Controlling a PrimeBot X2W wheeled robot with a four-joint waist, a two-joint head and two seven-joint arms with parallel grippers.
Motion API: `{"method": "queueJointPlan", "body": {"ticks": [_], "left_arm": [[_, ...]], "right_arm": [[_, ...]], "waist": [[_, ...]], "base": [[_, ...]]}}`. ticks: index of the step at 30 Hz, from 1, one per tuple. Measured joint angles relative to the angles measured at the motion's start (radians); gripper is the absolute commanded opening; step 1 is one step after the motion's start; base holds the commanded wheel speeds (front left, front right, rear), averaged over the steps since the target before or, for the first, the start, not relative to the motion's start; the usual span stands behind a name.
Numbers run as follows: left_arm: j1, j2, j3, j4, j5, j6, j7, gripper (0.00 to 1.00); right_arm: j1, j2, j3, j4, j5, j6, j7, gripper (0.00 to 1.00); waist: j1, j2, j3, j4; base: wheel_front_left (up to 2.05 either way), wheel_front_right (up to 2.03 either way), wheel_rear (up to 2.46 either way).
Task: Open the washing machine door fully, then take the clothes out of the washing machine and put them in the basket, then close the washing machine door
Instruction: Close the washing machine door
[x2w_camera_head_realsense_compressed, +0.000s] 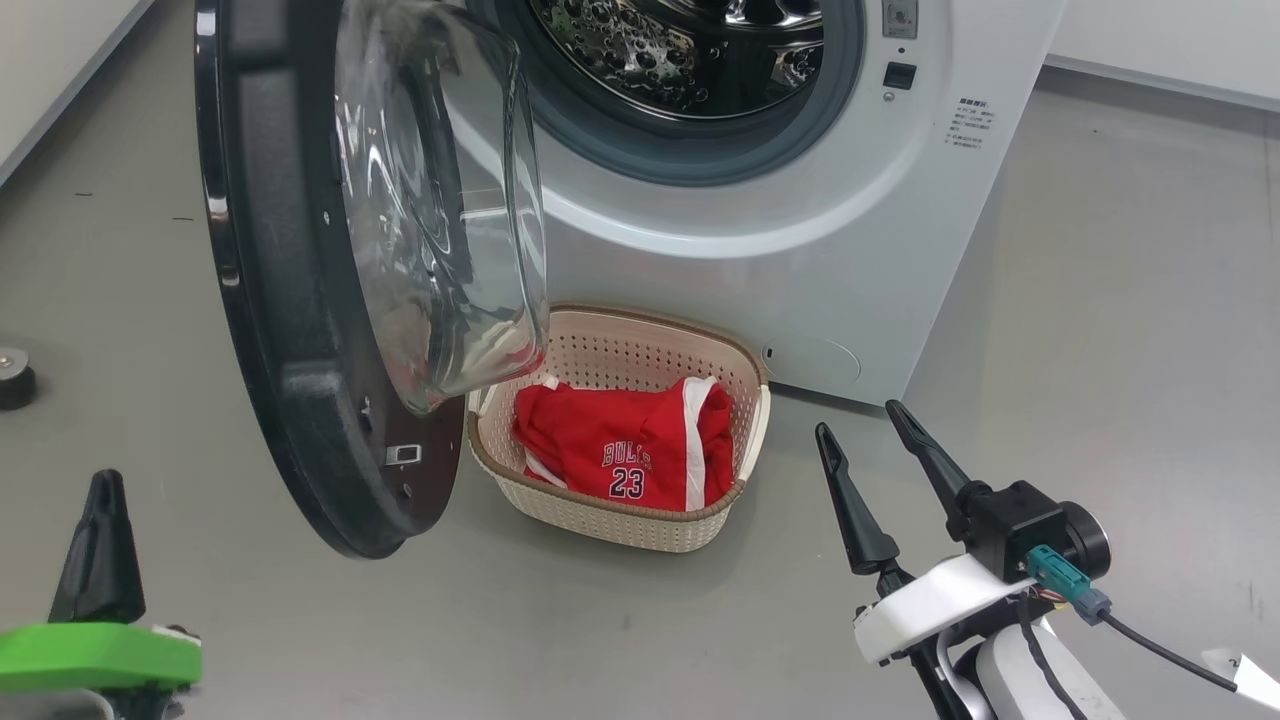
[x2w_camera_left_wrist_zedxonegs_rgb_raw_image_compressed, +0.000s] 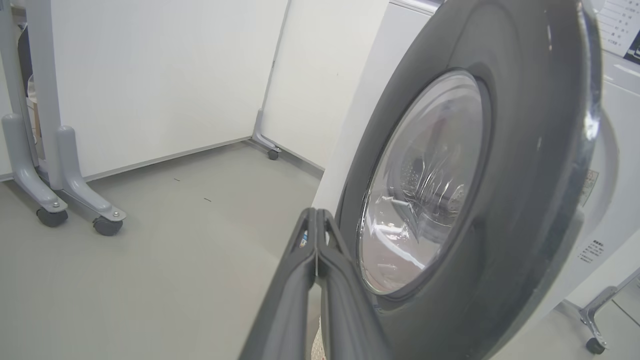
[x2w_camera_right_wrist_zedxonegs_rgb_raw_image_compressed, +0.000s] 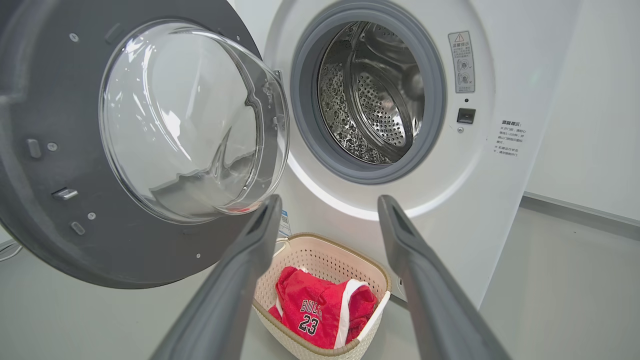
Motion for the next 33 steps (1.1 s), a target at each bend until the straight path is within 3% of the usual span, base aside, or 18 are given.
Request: {"method": "queueJointPlan", "body": {"ticks": [6, 16, 22, 29, 33], "left_arm": [[-0.064, -0.069, 0.068, -0.026, -0.317, 0.000, 0.083, 0.00], [-0.135, -0.154, 0.199, 0.001, -0.796, 0.005, 0.359, 0.00], [-0.155, -0.192, 0.240, 0.002, -1.035, 0.085, 0.522, 0.00], [-0.172, -0.184, 0.241, -0.009, -1.136, 0.191, 0.660, 0.00], [-0.172, -0.180, 0.239, -0.022, -1.154, 0.214, 0.708, 0.00]], "right_arm": [[0.000, 0.001, 0.006, 0.000, 0.000, 0.000, 0.000, 1.00], [0.000, 0.001, 0.000, -0.001, 0.000, 0.000, 0.000, 1.00], [0.000, 0.001, 0.001, -0.001, 0.000, 0.000, 0.000, 1.00], [-0.001, 0.001, 0.000, -0.001, 0.000, -0.001, 0.000, 1.00], [-0.002, 0.001, 0.000, -0.001, 0.000, -0.001, 0.000, 1.00]], "waist": [[0.0000, 0.0000, 0.009, -0.003], [0.0000, 0.0000, 0.027, -0.013], [0.0000, 0.0000, 0.035, -0.017], [0.0000, 0.0000, 0.045, -0.022], [0.0000, 0.0000, 0.050, -0.025]], "base": [[0.00, 0.00, 0.00], [0.00, 0.00, 0.00], [0.00, 0.00, 0.00], [0.00, 0.00, 0.00], [0.00, 0.00, 0.00]]}}
